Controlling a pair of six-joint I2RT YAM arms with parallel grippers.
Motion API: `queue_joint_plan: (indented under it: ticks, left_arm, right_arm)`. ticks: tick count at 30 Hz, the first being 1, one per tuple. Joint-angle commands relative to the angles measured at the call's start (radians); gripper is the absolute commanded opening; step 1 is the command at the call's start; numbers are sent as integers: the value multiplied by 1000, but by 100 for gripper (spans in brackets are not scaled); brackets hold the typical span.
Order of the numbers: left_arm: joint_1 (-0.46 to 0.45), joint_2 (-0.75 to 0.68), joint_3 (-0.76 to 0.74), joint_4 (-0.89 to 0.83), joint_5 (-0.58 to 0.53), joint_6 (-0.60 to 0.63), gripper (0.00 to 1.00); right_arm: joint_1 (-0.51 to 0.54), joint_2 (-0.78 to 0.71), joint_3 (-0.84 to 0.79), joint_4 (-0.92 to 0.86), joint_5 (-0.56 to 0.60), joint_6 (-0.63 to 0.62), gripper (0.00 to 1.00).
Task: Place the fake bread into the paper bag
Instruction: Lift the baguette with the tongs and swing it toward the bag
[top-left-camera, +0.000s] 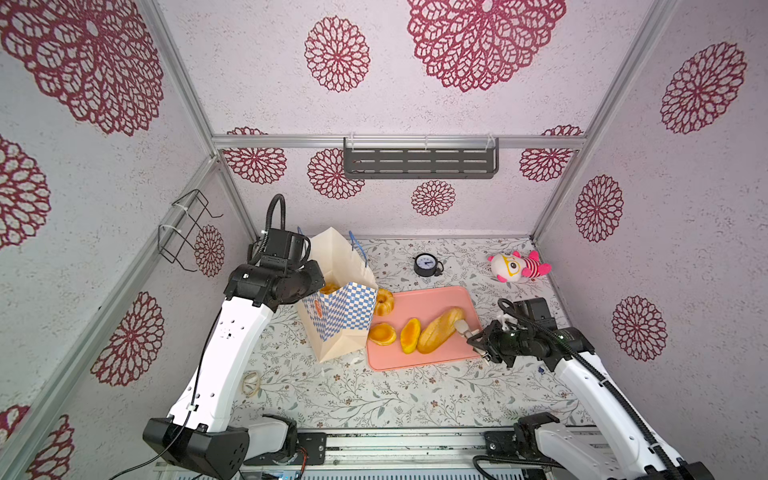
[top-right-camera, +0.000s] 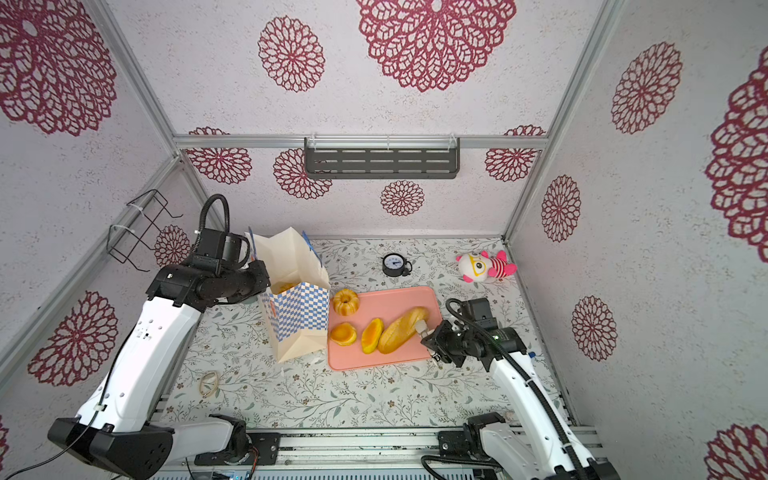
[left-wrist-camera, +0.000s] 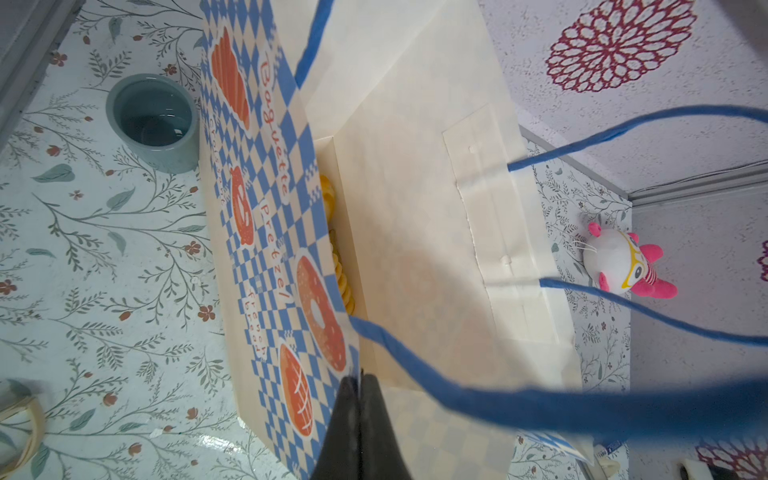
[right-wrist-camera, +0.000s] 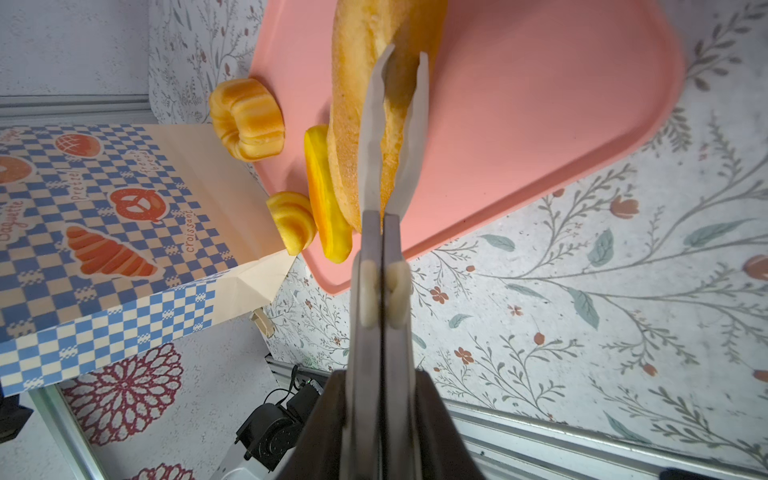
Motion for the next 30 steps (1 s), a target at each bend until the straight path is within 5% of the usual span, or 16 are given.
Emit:
queue_joint_plan:
  ticks: [1, 18, 30]
  left_arm:
    - [9, 10, 28, 25, -7, 16, 0]
    - [9, 42, 45, 28, 6, 20, 0]
    - [9, 45, 44, 31, 7, 12, 0]
  right_arm:
    - [-8, -34, 83, -29, 14, -64, 0]
    - [-7, -20, 341, -11, 28, -182, 0]
    - [16, 120, 619, 119, -31, -179, 0]
